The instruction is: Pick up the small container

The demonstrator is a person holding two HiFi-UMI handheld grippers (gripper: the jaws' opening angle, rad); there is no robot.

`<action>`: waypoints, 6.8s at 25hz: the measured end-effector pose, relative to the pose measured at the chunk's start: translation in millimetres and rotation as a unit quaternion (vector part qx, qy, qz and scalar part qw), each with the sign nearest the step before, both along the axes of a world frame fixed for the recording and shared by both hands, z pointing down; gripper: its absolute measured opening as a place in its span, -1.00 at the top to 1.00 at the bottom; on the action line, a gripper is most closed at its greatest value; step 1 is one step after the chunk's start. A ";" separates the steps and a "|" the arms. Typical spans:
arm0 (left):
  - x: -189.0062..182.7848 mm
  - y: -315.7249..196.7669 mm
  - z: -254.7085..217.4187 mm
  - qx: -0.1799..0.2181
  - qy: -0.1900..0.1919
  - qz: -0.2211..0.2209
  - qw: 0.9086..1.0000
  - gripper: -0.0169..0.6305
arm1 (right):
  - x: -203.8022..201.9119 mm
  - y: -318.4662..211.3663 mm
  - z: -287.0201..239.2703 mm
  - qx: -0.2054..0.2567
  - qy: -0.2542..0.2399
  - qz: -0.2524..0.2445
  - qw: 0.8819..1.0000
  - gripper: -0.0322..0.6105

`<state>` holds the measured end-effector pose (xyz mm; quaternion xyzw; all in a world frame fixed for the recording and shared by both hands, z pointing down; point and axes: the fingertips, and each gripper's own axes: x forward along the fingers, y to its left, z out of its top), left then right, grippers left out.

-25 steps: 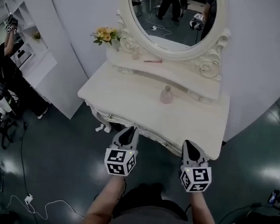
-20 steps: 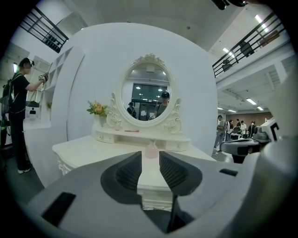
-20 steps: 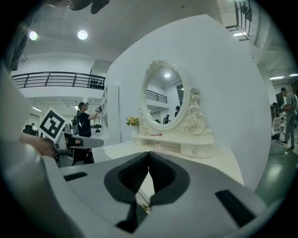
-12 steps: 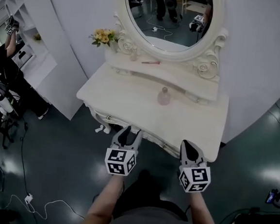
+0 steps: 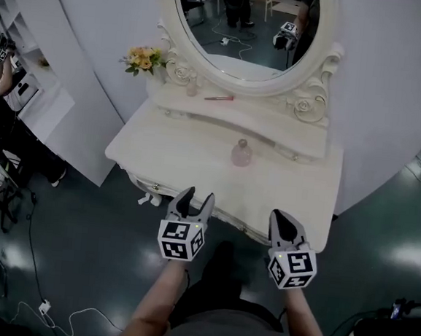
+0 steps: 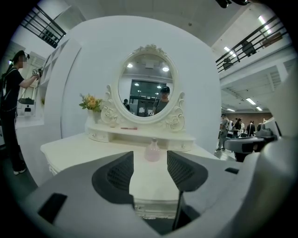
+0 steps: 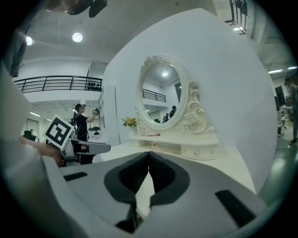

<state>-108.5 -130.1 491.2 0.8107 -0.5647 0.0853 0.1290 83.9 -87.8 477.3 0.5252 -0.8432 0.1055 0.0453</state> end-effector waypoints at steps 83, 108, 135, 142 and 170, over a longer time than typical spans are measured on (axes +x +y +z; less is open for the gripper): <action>121.8 -209.6 68.7 -0.047 -0.088 0.237 0.966 0.59 | 54.0 -135.8 30.9 -0.070 -0.023 0.207 0.976 0.89; 120.4 -182.7 -5.7 0.004 -0.087 0.253 0.964 0.60 | 52.5 -123.9 6.8 -0.032 -0.013 0.184 0.982 0.89; 111.0 -153.7 -82.2 0.061 -0.064 0.262 0.961 0.60 | 40.6 -118.0 -17.3 0.006 -0.005 0.159 0.987 0.89; 107.3 -148.4 -94.1 0.071 -0.064 0.261 0.961 0.60 | 37.9 -116.7 -23.0 0.015 -0.005 0.156 0.988 0.89; 100.2 -149.3 -91.6 0.055 -0.055 0.242 0.967 0.60 | 43.4 -114.5 -29.5 0.023 0.004 0.162 0.987 0.89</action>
